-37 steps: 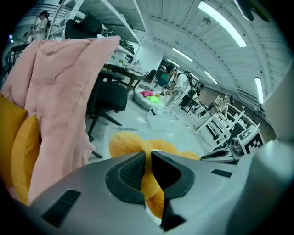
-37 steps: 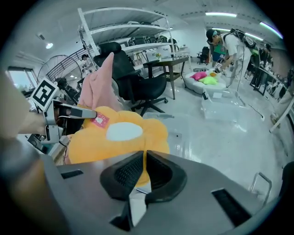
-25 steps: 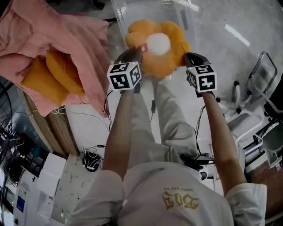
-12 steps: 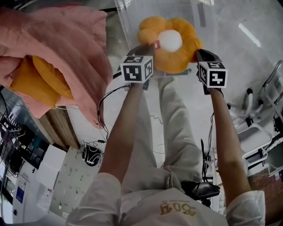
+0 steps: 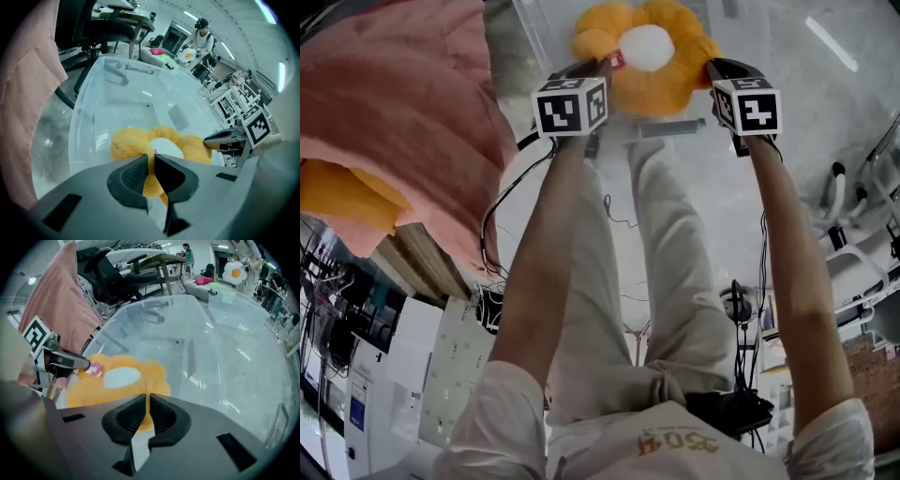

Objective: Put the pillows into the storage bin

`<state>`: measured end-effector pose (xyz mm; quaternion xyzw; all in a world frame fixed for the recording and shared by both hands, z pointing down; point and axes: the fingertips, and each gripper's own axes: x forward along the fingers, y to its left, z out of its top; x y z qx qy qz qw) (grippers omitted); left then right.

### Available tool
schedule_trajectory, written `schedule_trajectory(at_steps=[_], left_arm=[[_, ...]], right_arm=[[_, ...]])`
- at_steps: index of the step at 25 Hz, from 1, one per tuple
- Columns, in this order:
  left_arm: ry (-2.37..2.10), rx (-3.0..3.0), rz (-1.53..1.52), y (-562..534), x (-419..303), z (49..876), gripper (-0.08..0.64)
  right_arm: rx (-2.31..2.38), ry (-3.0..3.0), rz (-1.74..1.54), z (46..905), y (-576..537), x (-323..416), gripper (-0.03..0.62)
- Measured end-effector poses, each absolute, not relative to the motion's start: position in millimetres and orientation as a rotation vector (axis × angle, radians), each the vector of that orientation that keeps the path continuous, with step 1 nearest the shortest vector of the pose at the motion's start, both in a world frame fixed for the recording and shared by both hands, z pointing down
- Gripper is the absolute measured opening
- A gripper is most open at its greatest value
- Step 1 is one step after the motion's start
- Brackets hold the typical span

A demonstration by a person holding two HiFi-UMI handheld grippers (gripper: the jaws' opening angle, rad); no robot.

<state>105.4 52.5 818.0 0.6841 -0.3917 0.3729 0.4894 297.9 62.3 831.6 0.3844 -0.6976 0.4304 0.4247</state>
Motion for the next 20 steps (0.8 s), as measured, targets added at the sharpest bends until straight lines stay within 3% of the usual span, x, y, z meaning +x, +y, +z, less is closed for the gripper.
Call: schedule_trajectory(at_steps=[12, 13, 20], left_arm=[[-0.95, 1.645, 0.945, 57, 102, 862, 0.074], [-0.957, 1.651, 0.942, 57, 103, 860, 0.089], [-0.909, 1.665, 0.964, 70, 117, 851, 0.179]], right_arm=[[0.936, -1.665, 1.138, 876, 72, 303, 0.074], [0.943, -1.665, 1.121, 875, 72, 305, 0.056], [0.948, -1.643, 1.114, 864, 81, 310, 0.137]])
